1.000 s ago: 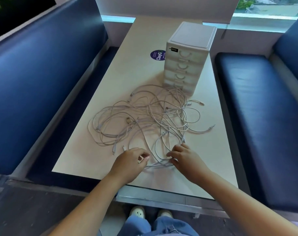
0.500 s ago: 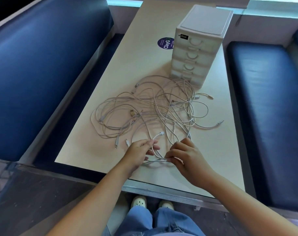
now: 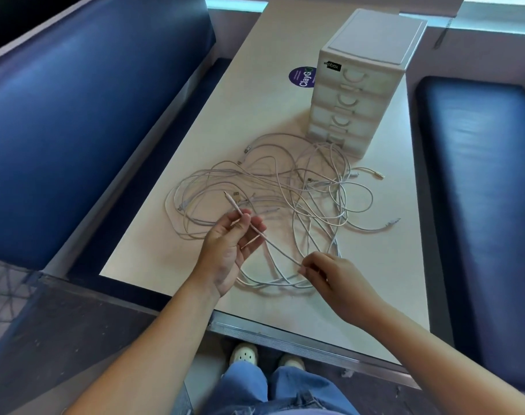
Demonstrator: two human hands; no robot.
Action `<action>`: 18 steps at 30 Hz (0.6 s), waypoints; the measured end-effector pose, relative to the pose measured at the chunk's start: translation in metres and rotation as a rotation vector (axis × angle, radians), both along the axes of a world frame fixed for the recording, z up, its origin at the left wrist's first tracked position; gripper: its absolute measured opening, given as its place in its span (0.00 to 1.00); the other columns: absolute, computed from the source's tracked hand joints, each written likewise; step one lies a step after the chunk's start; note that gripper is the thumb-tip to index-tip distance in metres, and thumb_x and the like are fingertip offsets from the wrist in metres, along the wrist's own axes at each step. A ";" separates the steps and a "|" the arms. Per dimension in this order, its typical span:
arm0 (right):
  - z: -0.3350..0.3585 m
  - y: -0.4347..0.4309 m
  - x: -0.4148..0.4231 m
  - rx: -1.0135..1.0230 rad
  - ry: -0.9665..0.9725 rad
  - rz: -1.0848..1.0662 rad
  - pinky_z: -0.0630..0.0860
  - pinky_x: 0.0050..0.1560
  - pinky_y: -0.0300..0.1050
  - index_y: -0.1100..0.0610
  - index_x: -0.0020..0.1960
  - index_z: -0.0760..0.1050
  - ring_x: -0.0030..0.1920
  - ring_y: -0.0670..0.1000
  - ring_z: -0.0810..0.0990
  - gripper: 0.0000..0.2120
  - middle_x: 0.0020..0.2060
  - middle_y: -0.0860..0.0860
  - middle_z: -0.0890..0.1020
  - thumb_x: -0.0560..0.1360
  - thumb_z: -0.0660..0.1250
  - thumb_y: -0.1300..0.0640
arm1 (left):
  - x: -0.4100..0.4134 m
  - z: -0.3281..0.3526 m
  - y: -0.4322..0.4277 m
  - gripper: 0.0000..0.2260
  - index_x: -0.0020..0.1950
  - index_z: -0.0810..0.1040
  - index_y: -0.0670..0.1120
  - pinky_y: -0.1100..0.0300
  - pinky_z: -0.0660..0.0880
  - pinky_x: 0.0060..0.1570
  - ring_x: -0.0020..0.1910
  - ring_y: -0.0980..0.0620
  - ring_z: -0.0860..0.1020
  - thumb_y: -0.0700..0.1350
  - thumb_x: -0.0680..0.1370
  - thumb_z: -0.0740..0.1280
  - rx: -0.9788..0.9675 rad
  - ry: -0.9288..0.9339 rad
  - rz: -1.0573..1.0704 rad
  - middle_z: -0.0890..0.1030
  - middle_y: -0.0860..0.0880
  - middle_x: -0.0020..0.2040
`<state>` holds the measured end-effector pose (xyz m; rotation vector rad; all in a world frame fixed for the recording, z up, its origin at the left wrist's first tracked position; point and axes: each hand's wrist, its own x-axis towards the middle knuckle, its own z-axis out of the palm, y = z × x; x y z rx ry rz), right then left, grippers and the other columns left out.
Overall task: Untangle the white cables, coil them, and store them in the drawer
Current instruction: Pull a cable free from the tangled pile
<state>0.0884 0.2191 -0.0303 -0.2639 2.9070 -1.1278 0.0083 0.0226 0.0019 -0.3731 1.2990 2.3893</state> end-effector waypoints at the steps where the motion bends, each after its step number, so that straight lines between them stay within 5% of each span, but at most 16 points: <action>1: 0.001 0.001 -0.002 0.000 -0.012 -0.003 0.64 0.37 0.33 0.55 0.45 0.74 0.36 0.37 0.70 0.07 0.32 0.36 0.70 0.79 0.62 0.52 | -0.001 0.001 0.001 0.06 0.47 0.77 0.46 0.60 0.81 0.48 0.43 0.54 0.83 0.38 0.80 0.62 -0.011 0.027 0.019 0.84 0.49 0.40; 6: 0.006 0.013 -0.005 0.070 -0.085 0.029 0.61 0.36 0.39 0.53 0.44 0.74 0.34 0.41 0.71 0.13 0.30 0.38 0.71 0.80 0.55 0.48 | -0.010 0.012 -0.004 0.04 0.45 0.77 0.45 0.57 0.81 0.50 0.44 0.53 0.84 0.38 0.78 0.65 -0.036 0.133 0.174 0.85 0.49 0.41; 10: 0.014 0.024 -0.011 0.110 -0.083 0.005 0.69 0.40 0.48 0.53 0.43 0.73 0.38 0.50 0.74 0.13 0.34 0.43 0.77 0.81 0.56 0.49 | -0.012 0.022 -0.005 0.05 0.44 0.78 0.46 0.57 0.80 0.48 0.43 0.52 0.82 0.40 0.78 0.65 -0.109 0.230 0.203 0.83 0.48 0.40; 15: 0.022 0.030 -0.026 0.121 -0.124 0.036 0.69 0.38 0.48 0.53 0.37 0.70 0.31 0.48 0.71 0.20 0.27 0.48 0.73 0.80 0.54 0.42 | -0.010 0.041 0.003 0.08 0.47 0.77 0.46 0.54 0.82 0.47 0.34 0.54 0.79 0.44 0.83 0.61 -0.029 0.215 0.325 0.77 0.49 0.33; 18: 0.019 0.034 -0.028 0.150 -0.126 0.106 0.71 0.40 0.52 0.56 0.36 0.67 0.34 0.52 0.72 0.28 0.29 0.52 0.74 0.76 0.47 0.34 | -0.015 0.045 -0.004 0.10 0.46 0.74 0.47 0.59 0.79 0.38 0.30 0.57 0.73 0.46 0.84 0.57 0.014 0.162 0.449 0.71 0.52 0.31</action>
